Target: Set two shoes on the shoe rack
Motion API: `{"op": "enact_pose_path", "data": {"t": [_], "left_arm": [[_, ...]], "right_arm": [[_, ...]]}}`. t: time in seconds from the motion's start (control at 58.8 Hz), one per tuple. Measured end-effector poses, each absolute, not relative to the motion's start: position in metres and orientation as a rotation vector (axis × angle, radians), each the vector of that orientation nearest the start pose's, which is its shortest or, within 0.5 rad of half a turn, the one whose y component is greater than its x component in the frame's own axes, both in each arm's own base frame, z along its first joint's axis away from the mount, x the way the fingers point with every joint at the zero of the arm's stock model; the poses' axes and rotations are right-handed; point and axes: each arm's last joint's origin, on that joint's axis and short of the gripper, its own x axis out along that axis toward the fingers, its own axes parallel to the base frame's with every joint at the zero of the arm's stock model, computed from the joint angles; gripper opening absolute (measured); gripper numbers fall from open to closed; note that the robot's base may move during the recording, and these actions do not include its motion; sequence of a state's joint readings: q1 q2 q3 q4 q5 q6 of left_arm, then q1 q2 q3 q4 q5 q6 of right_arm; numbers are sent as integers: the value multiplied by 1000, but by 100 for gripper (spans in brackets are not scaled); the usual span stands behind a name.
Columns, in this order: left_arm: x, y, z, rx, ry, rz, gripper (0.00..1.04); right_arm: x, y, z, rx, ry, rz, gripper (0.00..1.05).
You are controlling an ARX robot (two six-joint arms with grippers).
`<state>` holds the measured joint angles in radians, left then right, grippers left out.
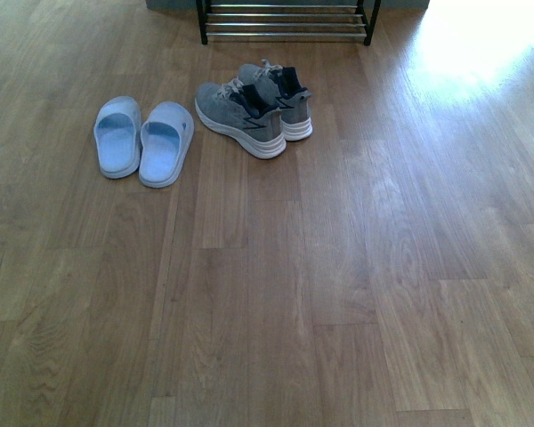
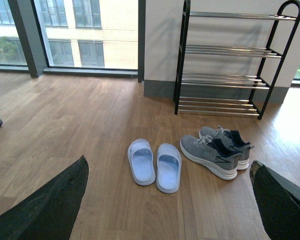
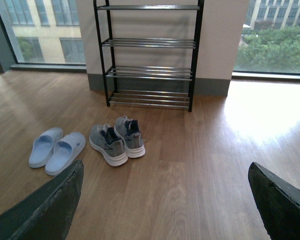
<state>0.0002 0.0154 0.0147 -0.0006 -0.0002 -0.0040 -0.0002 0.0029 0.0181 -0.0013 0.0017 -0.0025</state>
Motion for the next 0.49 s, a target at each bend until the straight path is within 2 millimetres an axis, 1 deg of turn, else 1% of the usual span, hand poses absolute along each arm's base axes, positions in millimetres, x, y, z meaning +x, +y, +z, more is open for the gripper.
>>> {"op": "enact_pose_path", "data": {"t": [0.493], "left_arm": [[98, 0, 167, -4, 1, 0, 95]], "right_arm": [[97, 0, 169, -2, -14, -2, 95]]}}
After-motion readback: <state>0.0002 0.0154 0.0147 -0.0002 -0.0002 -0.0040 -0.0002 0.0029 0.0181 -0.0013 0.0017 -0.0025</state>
